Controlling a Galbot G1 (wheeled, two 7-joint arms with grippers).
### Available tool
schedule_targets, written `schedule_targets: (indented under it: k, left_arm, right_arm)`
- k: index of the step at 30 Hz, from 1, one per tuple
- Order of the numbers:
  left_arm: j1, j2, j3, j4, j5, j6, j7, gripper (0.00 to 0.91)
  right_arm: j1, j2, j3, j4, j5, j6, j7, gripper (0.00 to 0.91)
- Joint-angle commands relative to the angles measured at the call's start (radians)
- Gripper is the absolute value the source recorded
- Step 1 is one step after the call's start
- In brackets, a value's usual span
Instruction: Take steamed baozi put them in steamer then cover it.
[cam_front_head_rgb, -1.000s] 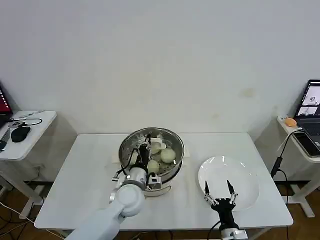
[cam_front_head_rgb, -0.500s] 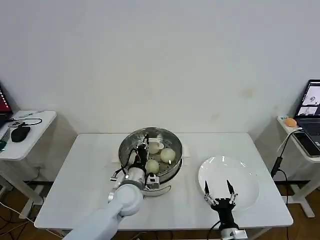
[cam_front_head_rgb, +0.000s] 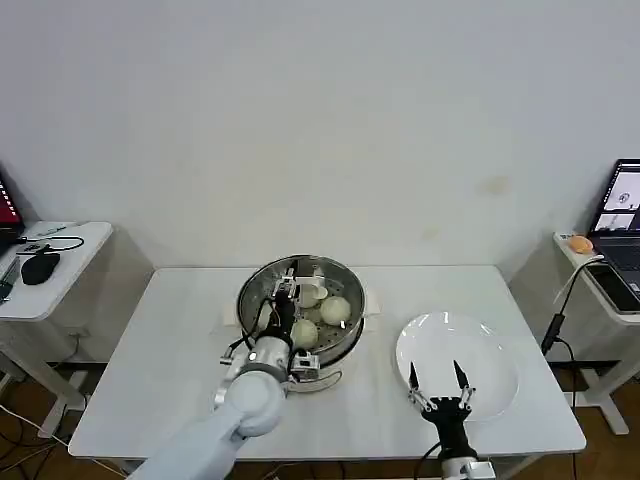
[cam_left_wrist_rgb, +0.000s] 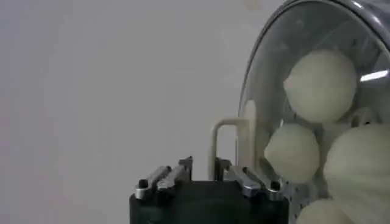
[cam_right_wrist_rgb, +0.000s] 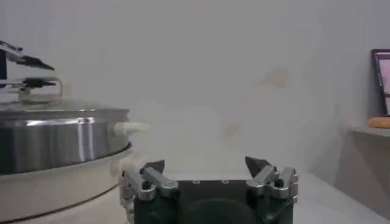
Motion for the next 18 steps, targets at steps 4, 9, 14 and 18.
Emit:
schedule_targets:
  k: [4, 9, 14, 18]
  left_arm:
    - [0.09, 0.086, -0.06, -0.136, -0.034, 0.002, -0.014, 0.907]
    - [0.159, 0.127, -0.122, -0.211, -0.076, 0.001, -0.033, 0.907]
    - [0.257, 0.189, -0.228, -0.326, -0.179, 0.0, -0.103, 0.907]
    - [0.327, 0.236, -0.345, -0.402, -0.37, -0.036, -0.229, 0.907]
  right_arm:
    - [0.003, 0.006, -0.008, -0.001, -0.007, 0.001, -0.002, 0.907]
    - [0.002, 0.008, -0.011, -0.001, -0.014, 0.004, -0.002, 0.907]
    - [0.002, -0.001, -0.002, 0.014, -0.017, 0.002, 0.003, 0.907]
    - [0.005, -0.02, 0.017, 0.038, 0.003, -0.006, 0.01, 0.907]
